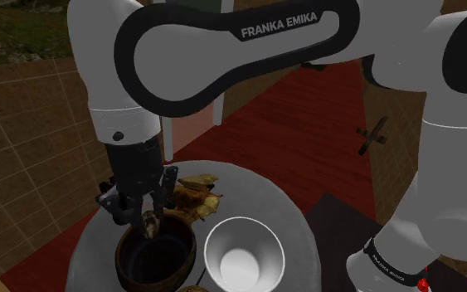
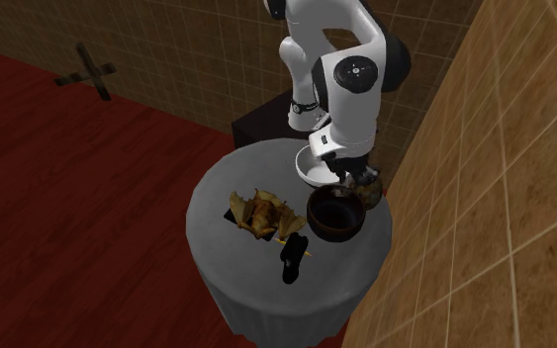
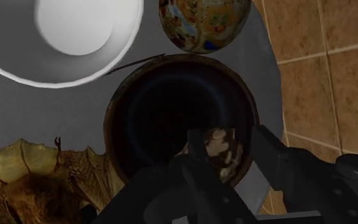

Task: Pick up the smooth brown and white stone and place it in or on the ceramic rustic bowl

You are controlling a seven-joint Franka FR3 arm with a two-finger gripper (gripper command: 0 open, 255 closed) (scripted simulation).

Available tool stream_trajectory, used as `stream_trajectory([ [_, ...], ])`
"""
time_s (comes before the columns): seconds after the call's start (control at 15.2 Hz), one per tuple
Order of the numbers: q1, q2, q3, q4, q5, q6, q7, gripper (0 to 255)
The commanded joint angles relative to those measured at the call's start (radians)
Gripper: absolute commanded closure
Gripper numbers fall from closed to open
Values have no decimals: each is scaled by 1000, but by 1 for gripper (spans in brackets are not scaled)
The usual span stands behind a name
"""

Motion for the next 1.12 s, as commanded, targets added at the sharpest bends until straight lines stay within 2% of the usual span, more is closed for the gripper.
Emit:
stream_trajectory([
  [0.0, -2, 3, -2, -20, -2, 22, -2, 255],
  [0.26, 0, 19, -8, -55, -12, 70, -2, 255],
  [0.33, -1, 15, -7, -45, -10, 56, -3, 255],
  [0.4, -1, 15, -7, -45, -10, 56, -3, 0],
  [0.59, 90, 7, -46, -138, -229, 172, 13, 0],
  [0.92, 243, 35, -153, -260, -642, 325, 118, 0],
  [1.06, 244, 50, -162, -264, -656, 341, 126, 0],
])
